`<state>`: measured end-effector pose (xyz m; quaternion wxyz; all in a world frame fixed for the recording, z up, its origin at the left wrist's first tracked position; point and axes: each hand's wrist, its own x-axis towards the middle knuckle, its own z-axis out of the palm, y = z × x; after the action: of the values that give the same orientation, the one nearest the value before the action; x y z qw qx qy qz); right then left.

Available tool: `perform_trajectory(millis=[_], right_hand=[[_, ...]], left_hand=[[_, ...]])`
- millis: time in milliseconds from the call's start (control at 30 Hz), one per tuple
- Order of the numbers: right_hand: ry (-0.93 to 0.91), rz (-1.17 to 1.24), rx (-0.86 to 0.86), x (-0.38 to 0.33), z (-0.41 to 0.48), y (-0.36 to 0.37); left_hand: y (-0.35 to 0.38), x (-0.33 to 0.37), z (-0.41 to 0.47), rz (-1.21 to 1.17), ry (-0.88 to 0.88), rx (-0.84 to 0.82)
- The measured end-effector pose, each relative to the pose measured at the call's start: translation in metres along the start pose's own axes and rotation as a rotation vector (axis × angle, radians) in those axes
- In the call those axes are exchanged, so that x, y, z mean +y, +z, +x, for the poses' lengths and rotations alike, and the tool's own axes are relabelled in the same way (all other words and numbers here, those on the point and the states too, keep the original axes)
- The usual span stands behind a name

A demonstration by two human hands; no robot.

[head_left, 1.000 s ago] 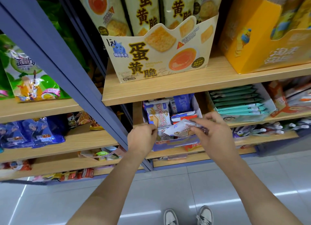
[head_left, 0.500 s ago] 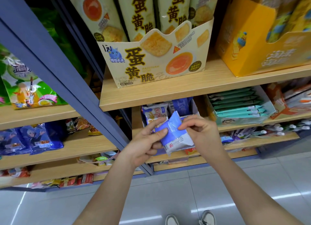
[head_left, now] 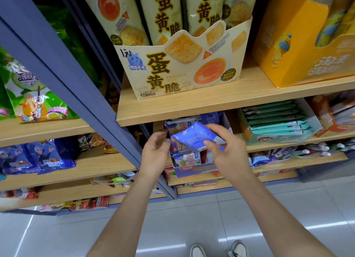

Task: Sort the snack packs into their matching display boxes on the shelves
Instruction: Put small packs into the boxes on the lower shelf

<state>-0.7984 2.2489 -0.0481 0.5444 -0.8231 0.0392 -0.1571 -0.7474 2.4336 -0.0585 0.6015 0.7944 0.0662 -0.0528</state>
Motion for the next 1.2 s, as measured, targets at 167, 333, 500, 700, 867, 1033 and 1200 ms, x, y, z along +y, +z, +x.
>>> perform_trajectory(millis=[167, 333, 500, 700, 867, 1033, 1200], right_hand=[[-0.005, -0.099, -0.182, 0.005, 0.002, -0.001], [0.01, -0.2, -0.23, 0.011, 0.002, -0.003], [-0.005, -0.392, -0.422, 0.02, 0.007, 0.012], [-0.149, -0.582, -0.387, 0.031, 0.004, 0.041], [0.34, 0.2, -0.147, 0.011, -0.001, 0.01], [0.522, 0.559, -0.094, 0.001, -0.013, -0.003], [0.47, 0.408, 0.184, 0.018, -0.008, -0.013]], left_hand=[[0.011, -0.012, 0.03, 0.354, -0.046, -0.037], [0.009, -0.013, 0.048, 0.385, -0.039, -0.033], [0.02, -0.003, 0.048, 0.545, -0.062, -0.036], [0.024, -0.003, 0.041, 0.417, 0.051, -0.066], [0.019, -0.011, -0.017, 0.44, 0.542, 0.128], [0.043, -0.02, -0.053, 0.457, 0.671, -0.077], [0.011, -0.004, -0.025, 0.516, 0.338, -0.046]])
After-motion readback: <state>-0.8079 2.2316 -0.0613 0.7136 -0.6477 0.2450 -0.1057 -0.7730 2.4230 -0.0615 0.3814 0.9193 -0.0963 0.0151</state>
